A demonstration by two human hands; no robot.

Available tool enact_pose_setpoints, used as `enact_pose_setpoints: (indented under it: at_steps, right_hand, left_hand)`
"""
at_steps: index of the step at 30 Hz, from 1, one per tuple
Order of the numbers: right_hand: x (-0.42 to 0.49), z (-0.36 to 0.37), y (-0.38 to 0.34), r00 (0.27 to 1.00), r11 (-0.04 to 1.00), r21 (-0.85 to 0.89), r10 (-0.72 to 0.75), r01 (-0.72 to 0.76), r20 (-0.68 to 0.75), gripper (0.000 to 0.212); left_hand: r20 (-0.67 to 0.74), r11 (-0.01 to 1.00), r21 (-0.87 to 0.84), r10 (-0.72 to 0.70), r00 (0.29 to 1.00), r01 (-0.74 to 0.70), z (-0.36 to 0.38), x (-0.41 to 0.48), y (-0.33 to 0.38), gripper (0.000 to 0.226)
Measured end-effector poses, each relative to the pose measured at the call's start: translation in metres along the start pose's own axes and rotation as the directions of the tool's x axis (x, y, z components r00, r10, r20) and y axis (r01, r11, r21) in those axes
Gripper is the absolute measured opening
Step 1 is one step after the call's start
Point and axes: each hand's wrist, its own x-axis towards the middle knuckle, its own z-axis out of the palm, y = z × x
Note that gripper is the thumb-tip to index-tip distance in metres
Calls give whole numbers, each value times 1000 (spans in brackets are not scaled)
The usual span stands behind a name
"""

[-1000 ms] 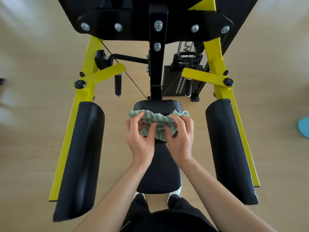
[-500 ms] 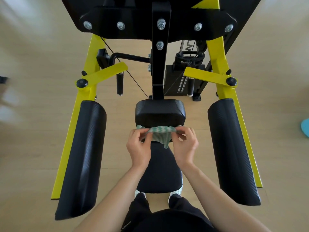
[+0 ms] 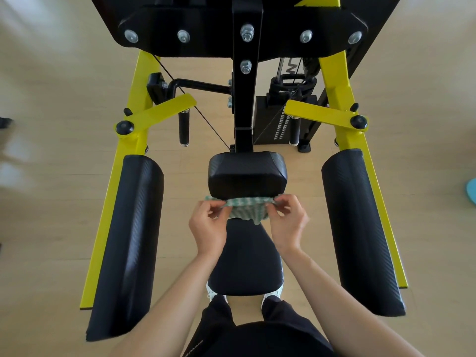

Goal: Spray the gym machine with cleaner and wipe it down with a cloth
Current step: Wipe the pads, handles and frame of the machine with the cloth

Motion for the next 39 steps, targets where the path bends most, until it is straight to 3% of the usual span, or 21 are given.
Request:
enact_pose_setpoints:
  at_steps: [3,6,11,14,17,20,22,26,29,36,39]
  right_hand:
    - [1,9,14,965,965,28,260,-261,25,23]
    - [6,15,29,913,914,18,404,-405,50,27]
    - [9,15,48,852,854,29,515,-520,97,29]
    - [9,5,26,872,868,90,482,-488,81,25]
    - [10,-12,-6,934,923,140,354,-358,54,20]
    - [13,-23,-42,992,979,164,124,-120,-14,19]
    - [15,-25,-61,996,986,150,-66,74,-53,22]
    - [16,-9,-80,880,870,-131,-464,475,106,37]
    - [18,7,-73,741,702,-238,-618,671,264,46]
    - [19,24,-75,560,419,-373,-637,828,529,51]
    - [16,27,-80,557,437,-345,-620,830,553,55]
  left_hand:
    - [40,988,43,-148,988,146,11,-1,-18,11]
    - [73,965,92,-254,964,247,17,-1,-31,9]
    - [103,942,154,-314,944,297,18,0,-38,10]
    - [64,960,78,-273,960,268,12,-4,-22,8]
    - [9,992,-74,-101,995,101,-3,-7,8,12]
    - [-35,985,-153,79,996,-84,-16,-2,42,13]
    - [-91,971,-191,127,988,-143,-19,4,59,18]
    - [-149,942,-336,-80,986,25,-18,15,69,15]
    - [-71,925,-369,-128,989,93,-21,23,65,9]
    - [102,924,-334,-163,981,189,-27,33,34,26]
    - [65,912,-332,-234,970,242,-28,29,30,26]
